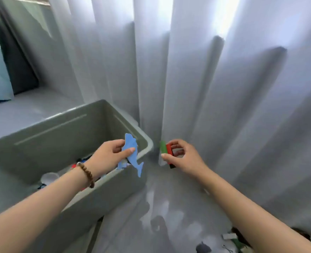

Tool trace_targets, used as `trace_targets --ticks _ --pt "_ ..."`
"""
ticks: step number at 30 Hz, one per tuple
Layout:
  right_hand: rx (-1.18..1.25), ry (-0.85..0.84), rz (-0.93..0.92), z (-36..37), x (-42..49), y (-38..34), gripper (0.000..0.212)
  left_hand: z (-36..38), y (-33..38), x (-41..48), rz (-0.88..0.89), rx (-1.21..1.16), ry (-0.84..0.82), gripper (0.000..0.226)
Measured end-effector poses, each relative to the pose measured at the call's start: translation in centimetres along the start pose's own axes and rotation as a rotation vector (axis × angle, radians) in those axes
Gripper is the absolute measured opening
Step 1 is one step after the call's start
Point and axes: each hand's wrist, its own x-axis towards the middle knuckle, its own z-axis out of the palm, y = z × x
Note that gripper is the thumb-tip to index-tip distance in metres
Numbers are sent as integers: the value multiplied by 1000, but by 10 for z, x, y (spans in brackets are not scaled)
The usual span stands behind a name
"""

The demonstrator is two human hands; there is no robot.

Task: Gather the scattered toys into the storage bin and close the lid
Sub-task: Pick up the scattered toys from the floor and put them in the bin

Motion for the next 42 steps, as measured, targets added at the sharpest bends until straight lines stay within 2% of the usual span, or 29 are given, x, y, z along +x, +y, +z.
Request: trace_targets --ticks 2,4,6,8,11,14,17,19,24,27,31,37,42 --pt "-20 -72 -52 38 24 -37 25 -47 -12 -6 -21 37 133 40" --pt "-44 -135 -62 77 47 -60 27 -81 -31 -11 -82 40 223 42" --pt "-91 -186 -50 113 64 -68 31 -101 -49 -11 -132 5 257 28" --pt "-108 -168 -38 139 74 -66 30 -112 -62 -9 -170 19 294 15" --pt "-175 -113 -69 149 72 -53 22 -122 -71 -8 -198 109 374 45" --pt "-226 -75 -174 125 58 -31 16 -110 -63 -11 -126 292 401 48" --pt "-258 -19 -246 79 39 -4 15 -76 -33 -11 96 390 364 44" --pt "-300 24 -226 43 23 20 14 -40 -11 -9 238 400 310 40" --pt "-416 37 31 -50 -18 99 16 61 11 8 424 385 85 35" --pt "-442 9 234 -89 -38 156 24 118 -17 24 316 443 -87 38" --pt "-421 -16 358 -104 -46 218 36 177 -79 51 101 539 -266 45" --pt "-344 -99 307 -69 -12 274 44 215 -135 96 -25 662 -333 57" --pt "-317 -102 269 -43 31 295 53 228 -159 133 -8 643 -289 68"
